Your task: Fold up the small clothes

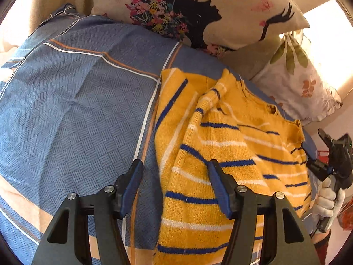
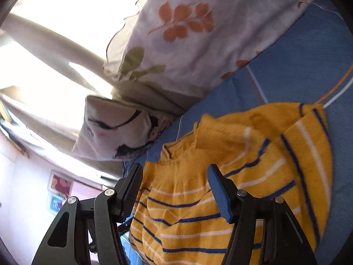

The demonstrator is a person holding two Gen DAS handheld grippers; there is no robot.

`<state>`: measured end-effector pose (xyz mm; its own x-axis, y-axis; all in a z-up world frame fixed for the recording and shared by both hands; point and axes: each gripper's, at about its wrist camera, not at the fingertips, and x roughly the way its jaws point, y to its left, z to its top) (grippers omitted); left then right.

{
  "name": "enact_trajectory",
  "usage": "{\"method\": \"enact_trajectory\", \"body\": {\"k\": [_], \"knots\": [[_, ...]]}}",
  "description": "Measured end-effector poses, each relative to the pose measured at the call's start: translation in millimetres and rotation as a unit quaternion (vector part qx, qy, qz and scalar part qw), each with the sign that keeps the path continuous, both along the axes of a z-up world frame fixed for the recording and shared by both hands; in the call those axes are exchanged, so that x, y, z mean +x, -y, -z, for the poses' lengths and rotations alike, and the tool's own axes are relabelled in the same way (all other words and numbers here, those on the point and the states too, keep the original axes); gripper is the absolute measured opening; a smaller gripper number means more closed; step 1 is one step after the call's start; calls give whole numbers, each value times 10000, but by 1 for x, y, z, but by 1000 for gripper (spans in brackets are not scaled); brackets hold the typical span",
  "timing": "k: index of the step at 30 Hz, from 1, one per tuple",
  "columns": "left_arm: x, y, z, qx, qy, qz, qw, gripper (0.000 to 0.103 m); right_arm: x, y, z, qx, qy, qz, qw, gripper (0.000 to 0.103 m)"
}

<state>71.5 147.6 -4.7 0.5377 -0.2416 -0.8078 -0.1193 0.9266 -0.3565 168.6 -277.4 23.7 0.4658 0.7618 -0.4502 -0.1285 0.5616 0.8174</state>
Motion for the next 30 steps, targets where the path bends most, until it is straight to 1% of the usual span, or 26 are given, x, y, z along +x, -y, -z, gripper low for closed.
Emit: {"method": "enact_trajectory", "body": {"k": [1, 2, 3, 4, 5, 6, 7, 8, 10, 12, 14, 15, 16, 18, 20, 22, 23, 25, 26, 27, 28, 29, 30], "knots": [[-1, 7, -2, 252, 46, 86, 9996, 53, 7, -10, 6, -153, -122, -155, 9997, 67], [-4, 10, -4, 363, 70, 189, 9991, 43, 15, -17, 13, -385, -250, -205, 9987, 67], [-7, 11, -5, 309, 85, 296, 9990, 23, 21, -20, 20, -716, -337, -110, 9968, 65], [-9, 10, -7, 384, 68, 286, 9988, 21, 27, -18, 25, -1026, -350, 87, 9941, 61], [-11, 9, -9, 525, 72, 239, 9983, 19, 32, -16, 28, -1204, -364, 243, 9918, 52], [-14, 8, -12, 662, 80, 203, 9976, 16, 37, -11, 30, -1273, -399, 391, 9903, 43], [-17, 5, -14, 762, 87, 157, 9969, 16, 40, -5, 30, -1318, -465, 595, 9884, 42], [-20, 1, -16, 772, 106, 108, 9969, 16, 41, 0, 26, -1399, -483, 839, 9854, 42], [-26, -10, -19, 503, 184, 50, 9986, 16, 36, 10, 16, -1670, -371, 1274, 9770, 43], [-34, -19, -21, 189, 258, -16, 9995, 16, 24, 15, 3, -1719, -195, 1362, 9755, 46], [-42, -23, -23, 97, 338, -45, 9994, 21, 3, 14, -9, -1533, 16, 1142, 9816, 46], [-46, -23, -23, 70, 357, -42, 9993, 31, -9, 9, -15, -1450, 118, 961, 9847, 46], [-48, -22, -22, 31, 363, -50, 9993, 44, -19, 3, -20, -1359, 218, 745, 9877, 46], [-50, -19, -18, -80, 377, -74, 9992, 54, -41, -13, -29, -1189, 374, 243, 9919, 46], [-49, -15, -12, -150, 289, -123, 9994, 56, -54, -41, -31, -1009, 477, -313, 9933, 46], [-48, -11, -5, -282, 189, -198, 9992, 59, -62, -63, -22, -807, 417, -792, 9927, 46], [-48, -10, -3, -371, 196, -244, 9988, 59, -64, -72, -15, -748, 350, -953, 9920, 46], [-50, -10, -2, -409, 248, -254, 9985, 59, -66, -83, 3, -829, 183, -1036, 9910, 46], [-50, -12, -2, -414, 228, -230, 9986, 55, -66, -79, 12, -916, 103, -933, 9914, 45], [-52, -16, -2, -482, 185, -269, 9983, 38, -63, -71, 19, -1020, 54, -749, 9920, 37], [-53, -22, -1, -669, 147, -292, 9972, 31, -63, -56, 24, -1103, 41, -513, 9926, 28], [-55, -29, 0, -822, 133, -355, 9959, 31, -63, -35, 28, -1128, 0, -267, 9933, 6], [-58, -34, -1, -836, 148, -430, 9955, 31, -61, -19, 31, -1123, -82, 5, 9936, 0]]}}
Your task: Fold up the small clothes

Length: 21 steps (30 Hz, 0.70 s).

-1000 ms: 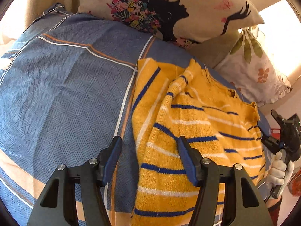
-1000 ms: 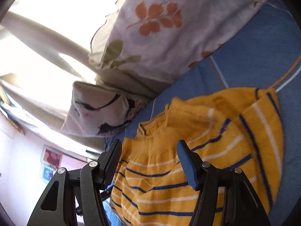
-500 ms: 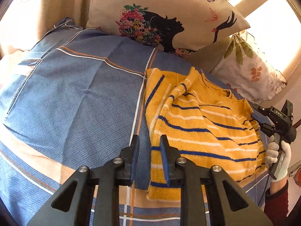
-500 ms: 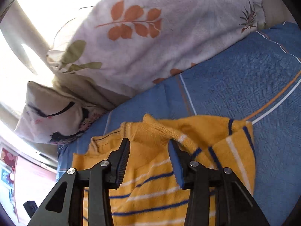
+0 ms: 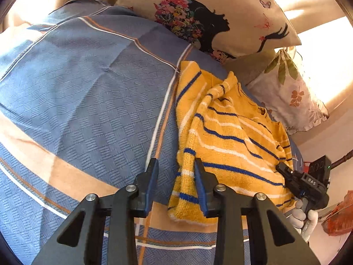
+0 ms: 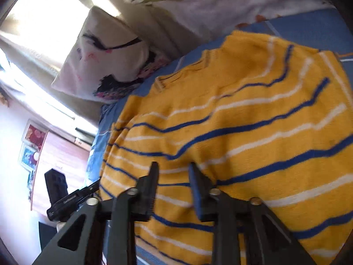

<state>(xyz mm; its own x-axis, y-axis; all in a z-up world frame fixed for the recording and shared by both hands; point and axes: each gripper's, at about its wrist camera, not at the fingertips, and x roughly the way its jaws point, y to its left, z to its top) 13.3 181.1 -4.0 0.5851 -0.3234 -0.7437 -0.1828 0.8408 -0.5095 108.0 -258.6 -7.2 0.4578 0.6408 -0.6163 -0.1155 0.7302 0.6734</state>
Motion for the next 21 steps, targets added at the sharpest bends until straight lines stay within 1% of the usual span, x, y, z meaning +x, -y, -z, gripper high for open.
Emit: {"method": "enact_trajectory", "body": {"k": [2, 3, 4, 5, 6, 7, 9, 10, 11, 12, 13, 14, 15, 16, 18, 21], "knots": [[-7, -5, -2, 0, 77, 0, 10000, 32, -5, 36, -3, -87, 0, 589, 9982, 0], [-10, -7, -2, -52, 110, -28, 9999, 33, -8, 45, -9, -217, 77, 752, 9969, 0], [-12, -8, -2, -96, 137, -56, 9998, 38, -13, 51, -18, -396, 157, 862, 9954, 0], [-13, -9, -2, -157, 173, -66, 9997, 41, -18, 54, -27, -494, 241, 921, 9942, 9], [-14, -9, -2, -234, 215, -72, 9995, 50, -23, 54, -36, -539, 331, 934, 9936, 15], [-15, -8, -1, -321, 250, -67, 9991, 59, -26, 51, -46, -489, 428, 847, 9943, 19], [-12, -3, 2, -478, 302, 4, 9984, 66, -30, 32, -64, -393, 596, 525, 9961, 36], [-9, 3, 4, -513, 312, 66, 9982, 68, -31, 17, -71, -371, 671, 325, 9965, 40], [-6, 8, 5, -512, 303, 112, 9982, 69, -29, -2, -77, -346, 725, 71, 9967, 47], [-5, 15, 6, -471, 322, 125, 9983, 69, -26, -25, -80, -333, 745, -187, 9965, 51], [-7, 20, 4, -399, 384, 122, 9984, 68, -22, -48, -81, -336, 737, -444, 9957, 53], [-7, 26, 3, -438, 423, 217, 9979, 64, -18, -69, -81, -362, 702, -670, 9946, 54], [-8, 33, 4, -567, 452, 345, 9968, 38, -13, -91, -79, -411, 648, -890, 9931, 54], [-10, 38, 4, -586, 439, 385, 9966, 15, -8, -113, -78, -473, 591, -1094, 9911, 54], [-15, 44, 3, -561, 535, 295, 9966, 14, 5, -154, -75, -633, 499, -1457, 9860, 55], [-22, 44, 3, -771, 647, 224, 9947, 13, 26, -210, -68, -899, 264, -1932, 9767, 59]]}}
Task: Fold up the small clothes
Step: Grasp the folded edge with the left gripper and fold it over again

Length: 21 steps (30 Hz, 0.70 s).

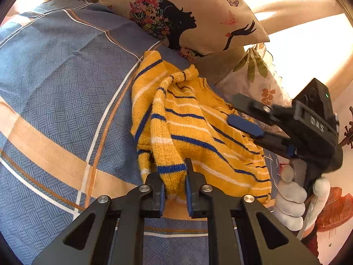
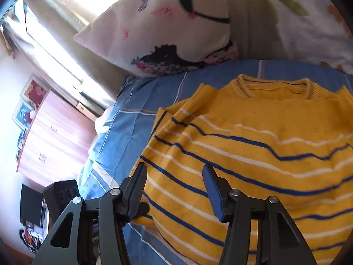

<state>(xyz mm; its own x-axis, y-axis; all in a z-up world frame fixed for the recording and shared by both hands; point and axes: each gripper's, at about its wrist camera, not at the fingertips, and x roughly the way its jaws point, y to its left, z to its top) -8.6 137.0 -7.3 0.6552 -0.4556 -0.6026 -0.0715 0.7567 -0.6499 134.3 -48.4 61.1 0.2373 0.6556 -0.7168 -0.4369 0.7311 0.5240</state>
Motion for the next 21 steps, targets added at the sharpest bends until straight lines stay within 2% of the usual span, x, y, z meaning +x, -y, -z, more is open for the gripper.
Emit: {"method": "enact_trajectory", "body": {"k": [4, 9, 11, 14, 15, 16, 17, 18, 19, 20, 21], "knots": [[-1, -4, 3, -304, 43, -33, 9995, 13, 24, -57, 16, -621, -271, -260, 9974, 63], [-2, -1, 6, -330, 84, -141, 9993, 13, 38, -119, 31, -1834, -173, -534, 9814, 65], [-3, -1, 7, -296, 94, -181, 9994, 13, 38, -139, 40, -2347, -143, -655, 9698, 68], [-4, -2, 8, -312, 78, -219, 9992, 13, 27, -163, 46, -3025, 267, -904, 9485, 73], [-5, -2, 8, -314, 71, -231, 9992, 13, 22, -168, 48, -3219, 439, -969, 9408, 71], [-5, -2, 7, -300, 66, -242, 9992, 14, 16, -171, 50, -3390, 636, -1031, 9330, 68], [-6, -1, 6, -277, 63, -252, 9993, 13, 10, -172, 50, -3524, 844, -1047, 9261, 52], [-7, 0, 4, -254, 64, -260, 9993, 13, 6, -170, 48, -3559, 985, -1035, 9235, 43], [-8, 2, 2, -233, 68, -262, 9994, 13, 4, -166, 45, -3487, 1023, -1025, 9260, 26], [-9, 4, -1, -202, 81, -263, 9994, 13, 2, -160, 41, -3350, 1025, -993, 9314, 16], [-11, 7, -5, -162, 107, -252, 9995, 13, 2, -152, 36, -3195, 1030, -930, 9374, 14]]}}
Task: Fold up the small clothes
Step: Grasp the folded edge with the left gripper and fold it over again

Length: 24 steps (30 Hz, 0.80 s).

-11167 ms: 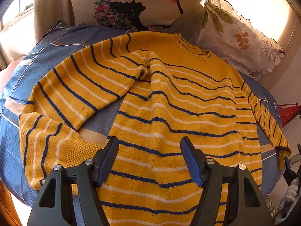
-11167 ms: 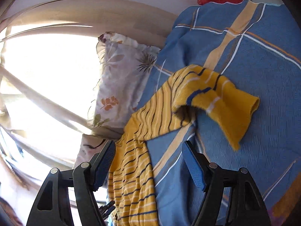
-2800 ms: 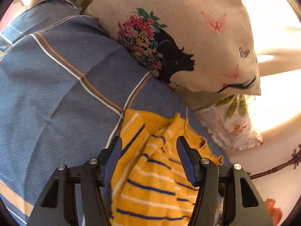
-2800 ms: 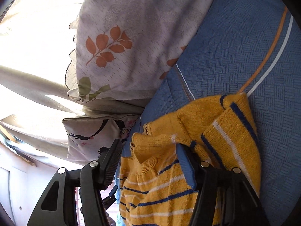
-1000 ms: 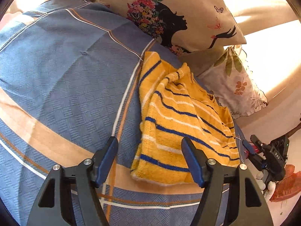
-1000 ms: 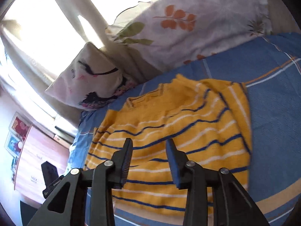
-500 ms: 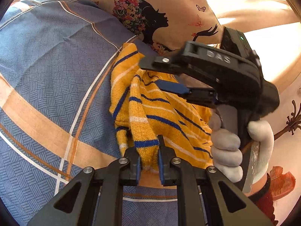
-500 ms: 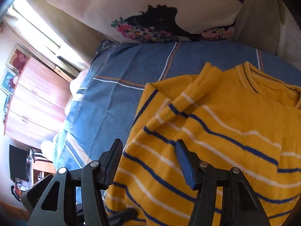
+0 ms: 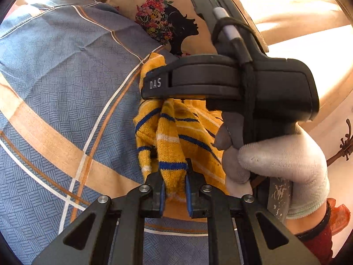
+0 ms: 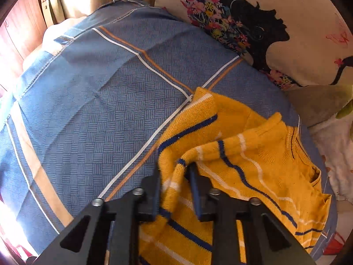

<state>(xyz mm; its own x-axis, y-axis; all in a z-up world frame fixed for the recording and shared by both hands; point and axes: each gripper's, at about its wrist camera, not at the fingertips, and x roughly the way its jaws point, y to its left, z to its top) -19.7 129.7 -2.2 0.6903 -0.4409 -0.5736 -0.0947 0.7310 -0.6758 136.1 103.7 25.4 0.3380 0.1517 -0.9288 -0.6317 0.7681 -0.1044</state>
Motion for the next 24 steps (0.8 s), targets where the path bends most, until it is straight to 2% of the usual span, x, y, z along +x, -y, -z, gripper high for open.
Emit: {"method": "enact_trajectory", "body": {"k": [3, 5, 7, 9, 12, 16, 21, 24], "knots": [[-6, 12, -19, 123, 183, 136, 9997, 15, 0, 34, -21, 632, 6, 161, 9979, 12], [-17, 16, -36, 65, 421, 256, 9988, 24, 4, 67, -39, 1052, 48, 356, 9938, 12], [-33, 15, -55, -60, 739, 400, 9964, 47, 10, 104, -56, 1429, 91, 613, 9878, 12], [-46, 17, -69, 11, 962, 386, 9946, 60, 12, 145, -70, 1727, 157, 897, 9808, 12], [-50, 25, -78, 250, 1002, 347, 9940, 61, 16, 223, -79, 2048, 244, 1449, 9677, 12], [-39, 38, -68, 317, 659, 436, 9964, 61, 19, 315, -67, 2314, 135, 2080, 9502, 12], [-19, 71, -52, 321, 298, 776, 9960, 61, 12, 401, -37, 2485, -5, 2689, 9306, 12], [-5, 93, -46, 454, 155, 966, 9942, 61, 9, 423, -14, 2692, -185, 2810, 9210, 17]]}}
